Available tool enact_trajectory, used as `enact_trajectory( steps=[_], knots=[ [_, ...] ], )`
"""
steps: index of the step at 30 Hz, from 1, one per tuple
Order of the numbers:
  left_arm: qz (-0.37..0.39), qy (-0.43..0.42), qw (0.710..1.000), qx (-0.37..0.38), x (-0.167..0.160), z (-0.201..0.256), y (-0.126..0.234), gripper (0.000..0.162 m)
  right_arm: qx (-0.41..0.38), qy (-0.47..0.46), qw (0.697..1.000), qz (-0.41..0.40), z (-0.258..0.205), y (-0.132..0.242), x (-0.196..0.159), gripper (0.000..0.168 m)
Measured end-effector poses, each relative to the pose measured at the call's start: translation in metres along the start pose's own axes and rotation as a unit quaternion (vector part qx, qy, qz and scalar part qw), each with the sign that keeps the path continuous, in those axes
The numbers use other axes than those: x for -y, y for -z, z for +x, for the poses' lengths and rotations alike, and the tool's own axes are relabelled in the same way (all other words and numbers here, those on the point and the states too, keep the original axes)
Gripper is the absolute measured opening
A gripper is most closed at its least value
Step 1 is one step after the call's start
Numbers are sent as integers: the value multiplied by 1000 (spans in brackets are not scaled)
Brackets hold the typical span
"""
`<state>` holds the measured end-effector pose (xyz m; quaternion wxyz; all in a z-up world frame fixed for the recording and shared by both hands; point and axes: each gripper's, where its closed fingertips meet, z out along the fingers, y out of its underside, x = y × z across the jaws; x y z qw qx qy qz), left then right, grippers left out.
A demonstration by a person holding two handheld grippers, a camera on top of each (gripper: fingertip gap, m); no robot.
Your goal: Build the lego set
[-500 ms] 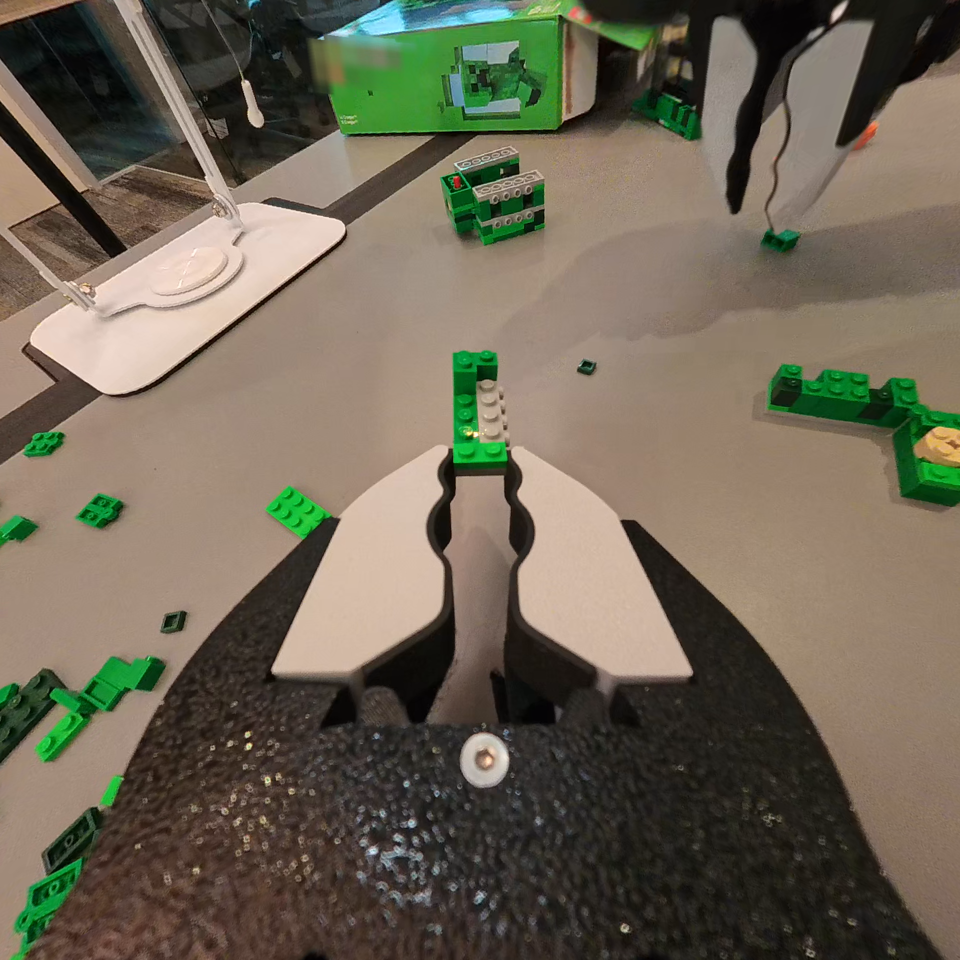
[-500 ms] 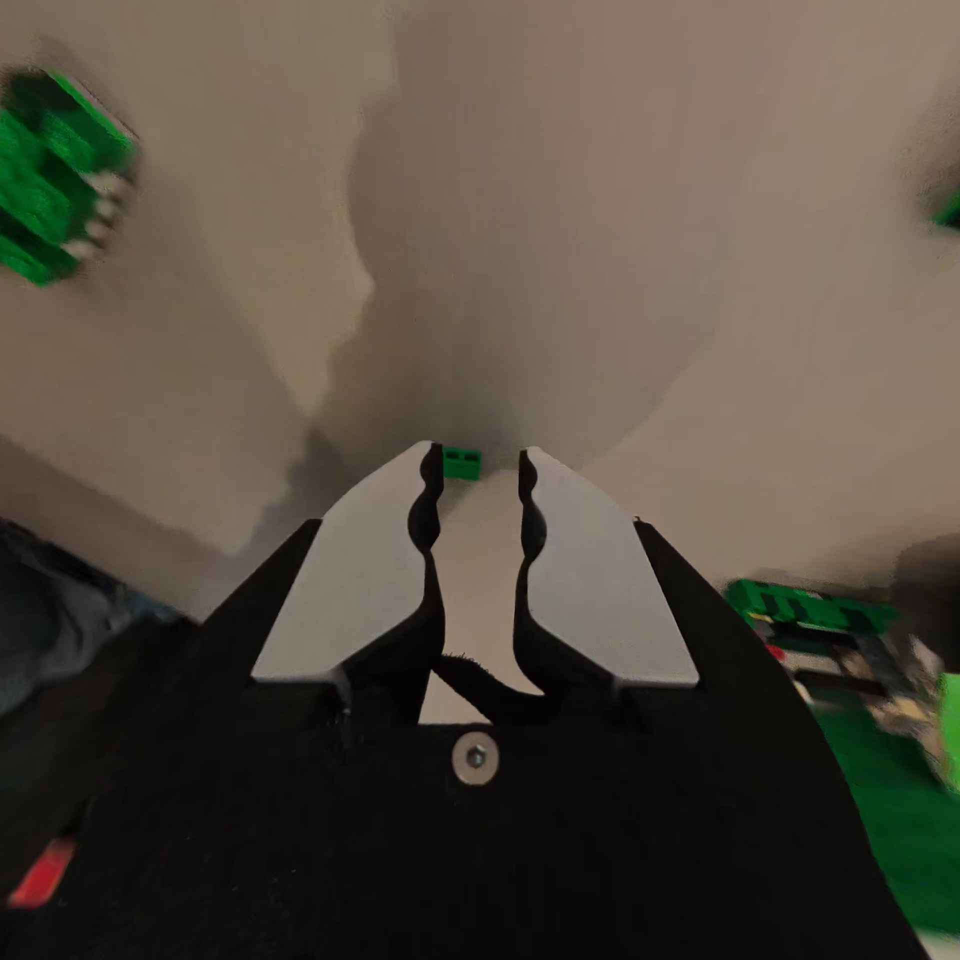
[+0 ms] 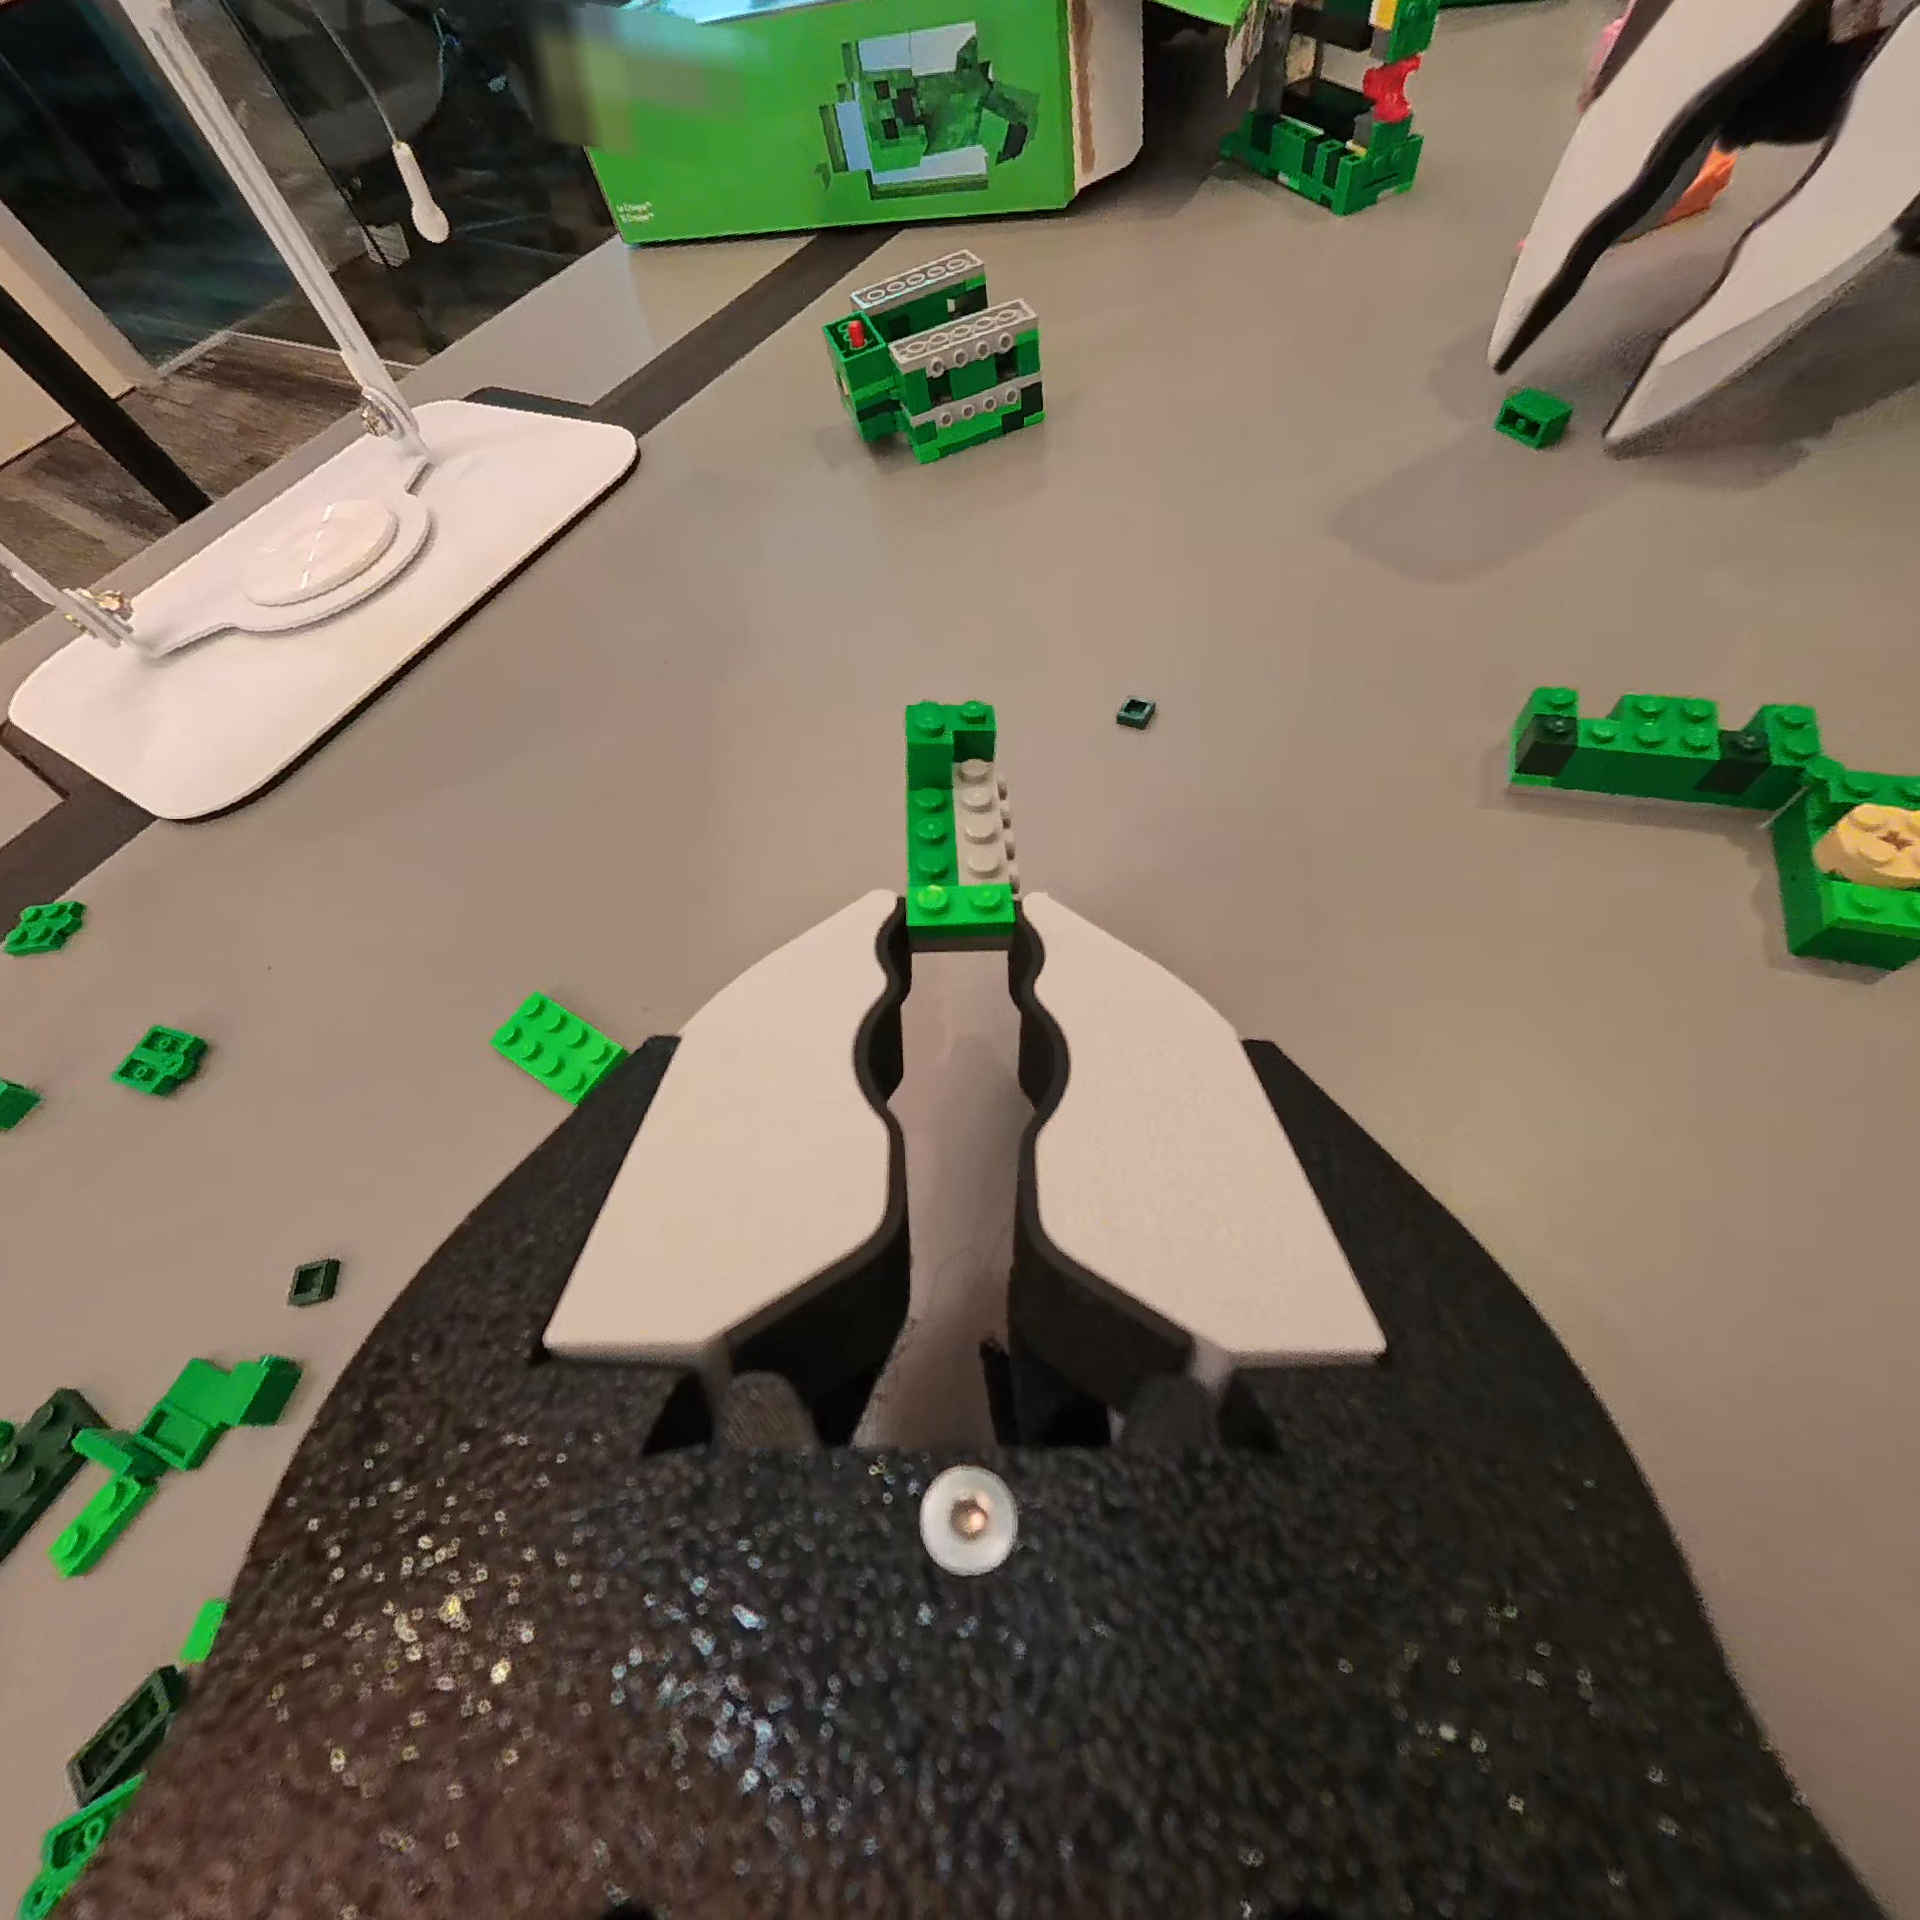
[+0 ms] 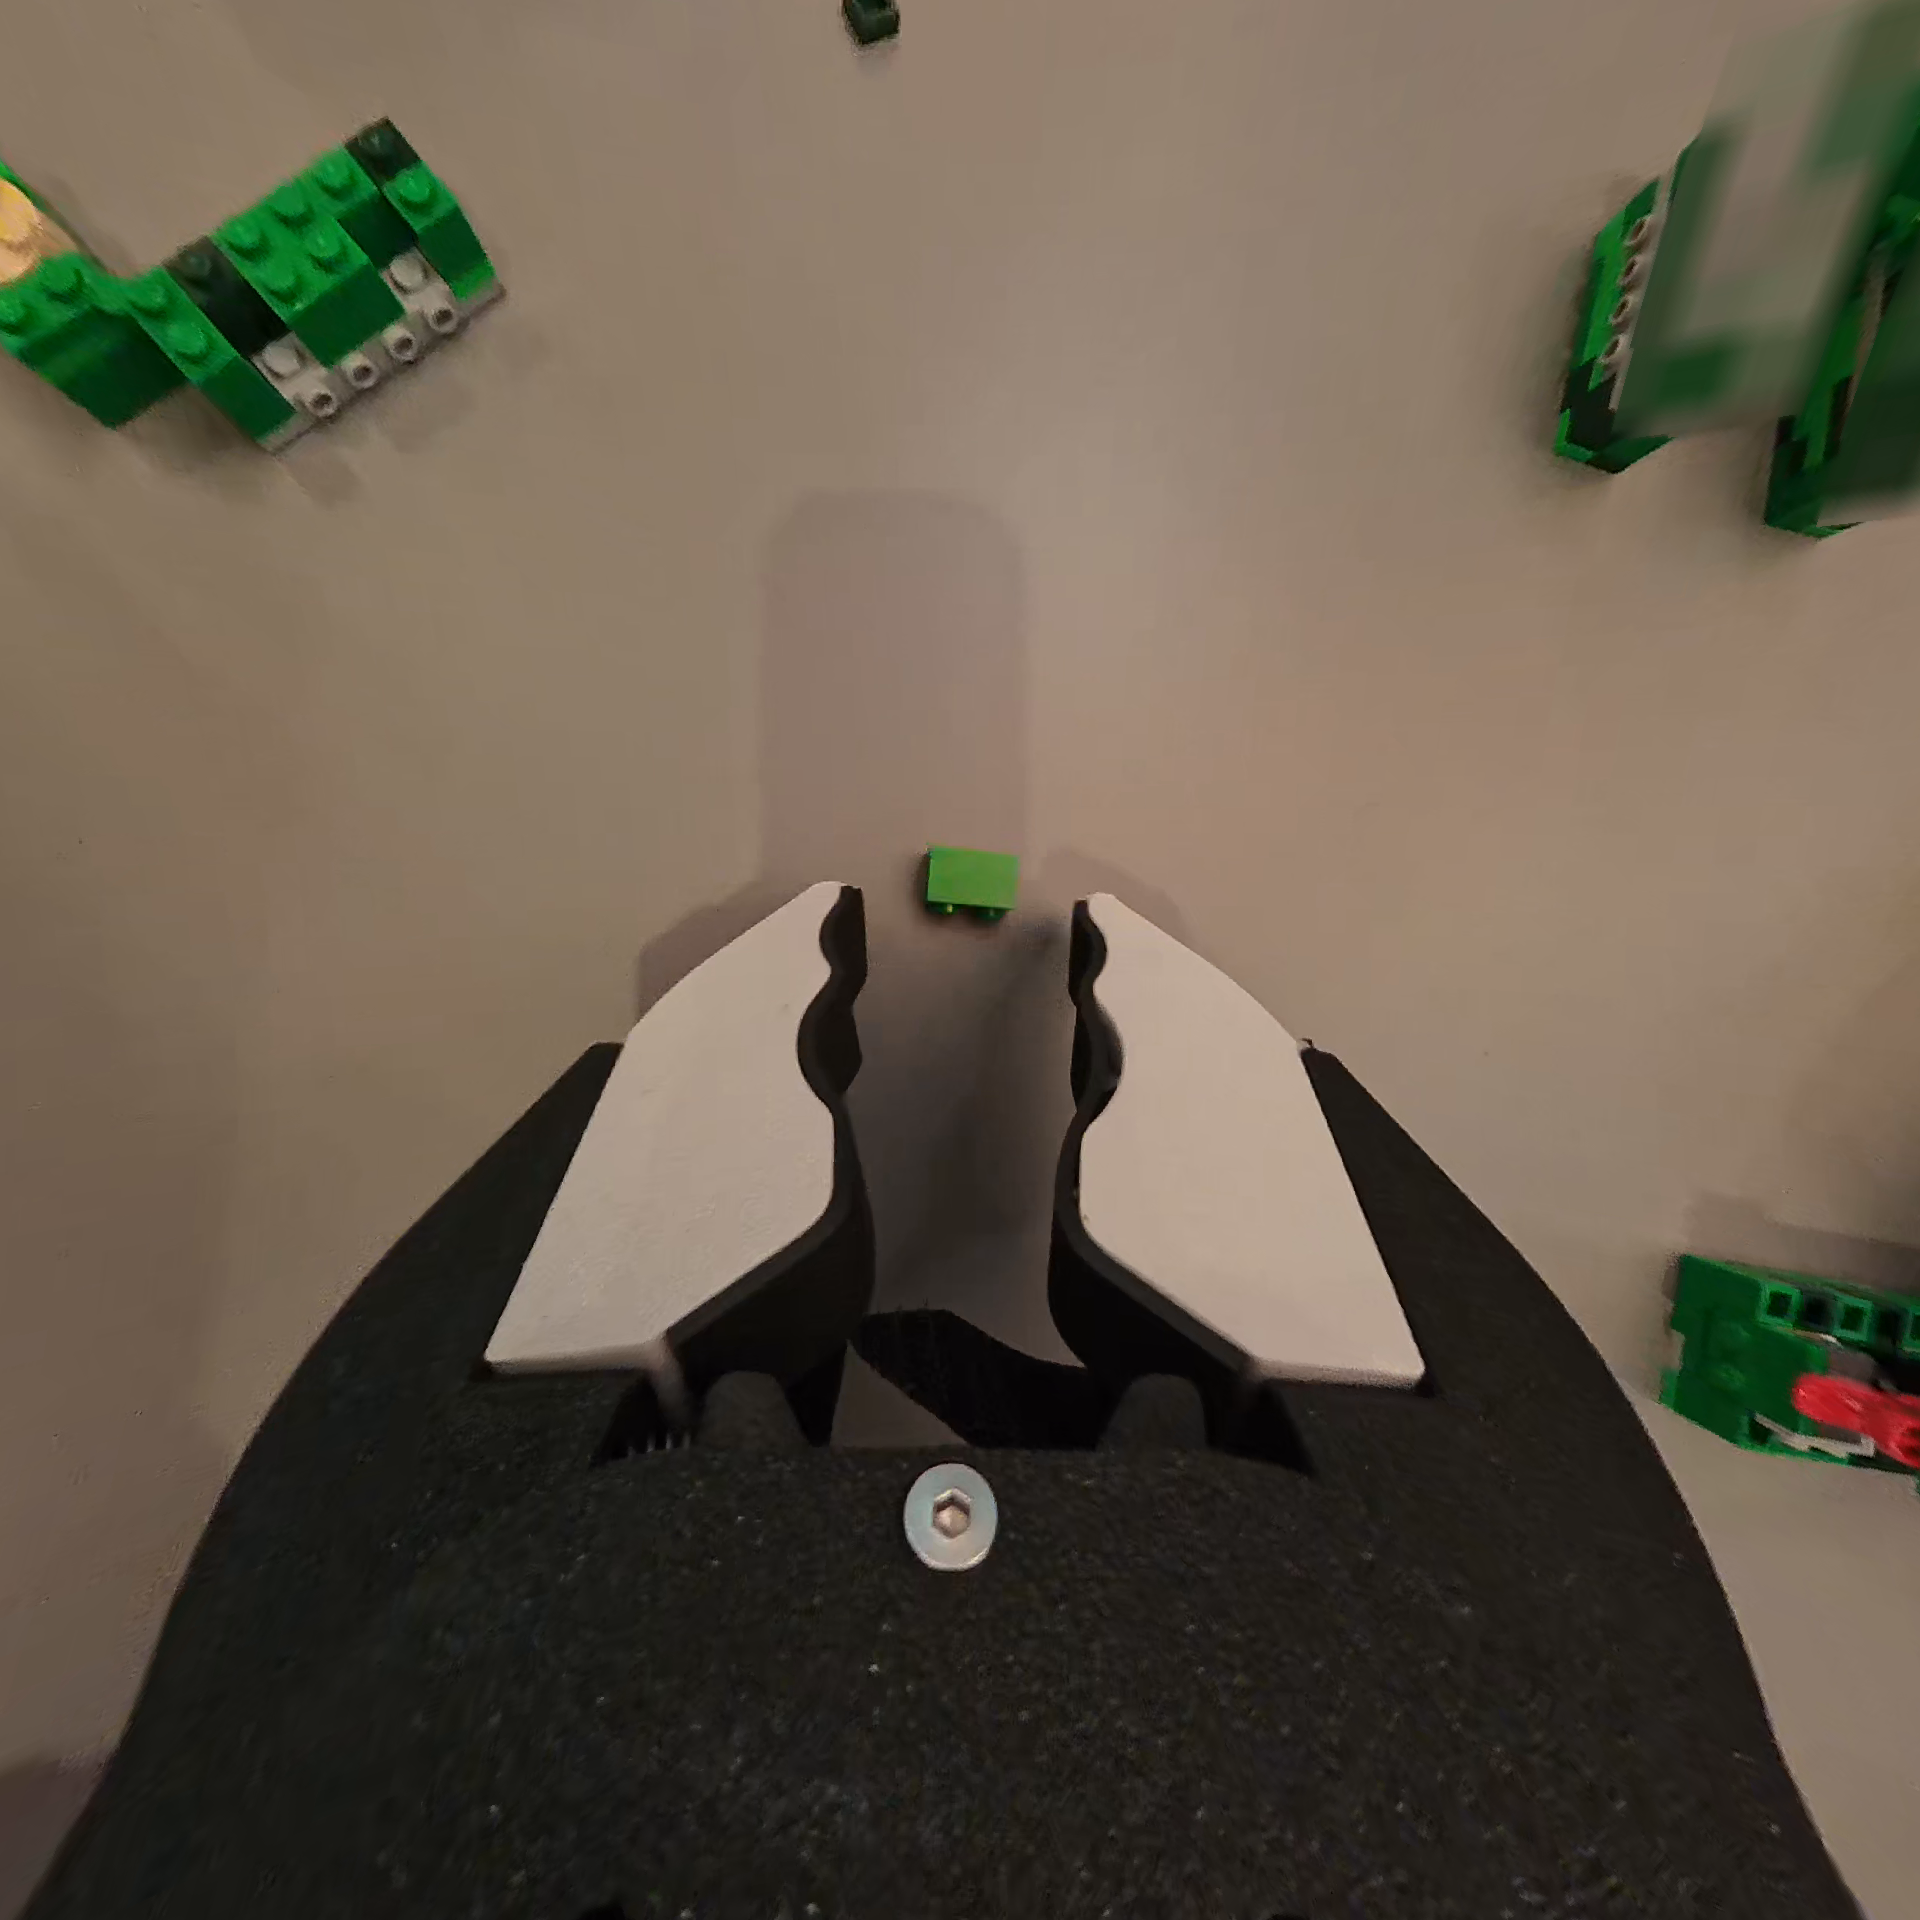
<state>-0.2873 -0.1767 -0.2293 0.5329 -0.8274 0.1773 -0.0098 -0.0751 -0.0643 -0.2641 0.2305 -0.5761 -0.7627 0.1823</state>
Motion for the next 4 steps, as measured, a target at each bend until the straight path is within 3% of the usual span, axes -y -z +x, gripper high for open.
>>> enact_trajectory(
  steps=[1, 4],
  knots=[
    [1, 0, 1000, 0, 0, 0, 0, 17, 4, 0, 1000, 0, -1, -2, 0, 35],
    [4, 4, 1000, -1, 1, 0, 1, 17, 6, -3, 1000, 4, 2, -4, 2, 21]
  ],
)
